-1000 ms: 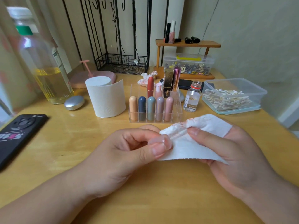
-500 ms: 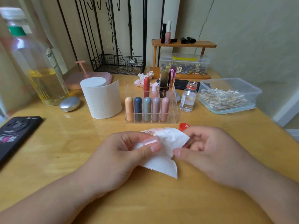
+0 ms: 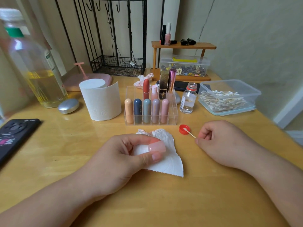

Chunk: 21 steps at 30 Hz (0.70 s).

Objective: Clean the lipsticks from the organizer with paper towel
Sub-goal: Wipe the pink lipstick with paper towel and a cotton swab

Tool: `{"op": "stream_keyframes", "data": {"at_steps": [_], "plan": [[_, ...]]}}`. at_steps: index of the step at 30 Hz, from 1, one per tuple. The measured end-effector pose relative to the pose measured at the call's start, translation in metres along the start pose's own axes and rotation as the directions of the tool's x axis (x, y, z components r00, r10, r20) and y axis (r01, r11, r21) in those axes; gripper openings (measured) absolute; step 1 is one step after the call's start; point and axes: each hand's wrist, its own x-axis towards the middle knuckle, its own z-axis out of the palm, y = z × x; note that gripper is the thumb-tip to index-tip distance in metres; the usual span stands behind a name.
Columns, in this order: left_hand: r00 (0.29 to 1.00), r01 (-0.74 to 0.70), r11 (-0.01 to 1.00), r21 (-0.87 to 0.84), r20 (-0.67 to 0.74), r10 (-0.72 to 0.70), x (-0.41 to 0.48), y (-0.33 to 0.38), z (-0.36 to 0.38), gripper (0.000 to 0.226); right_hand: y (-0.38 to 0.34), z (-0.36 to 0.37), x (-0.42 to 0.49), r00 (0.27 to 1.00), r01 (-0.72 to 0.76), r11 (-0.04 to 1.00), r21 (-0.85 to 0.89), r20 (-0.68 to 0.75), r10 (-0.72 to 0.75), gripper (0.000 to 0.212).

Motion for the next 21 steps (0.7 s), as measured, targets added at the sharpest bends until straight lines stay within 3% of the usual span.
{"op": "stream_keyframes", "data": {"at_steps": [11,17,21], "plan": [[0.999,-0.034,0.999,-0.018,0.03,0.035,0.001,0.0,-0.002,0.028,0.003,-0.006,0.009,0.991,0.08,0.968,0.238,-0.125,-0.051,0.012],[0.999,-0.039,0.999,0.003,0.034,0.038,0.001,-0.002,-0.001,0.026,0.0,0.001,0.013,0.995,0.07,0.976,0.207,-0.086,-0.053,0.014],[0.998,-0.037,0.999,-0.012,0.04,0.037,0.001,-0.002,-0.001,0.027,-0.003,0.003,0.015,0.994,0.059,0.993,0.106,-0.095,-0.049,0.032]]}}
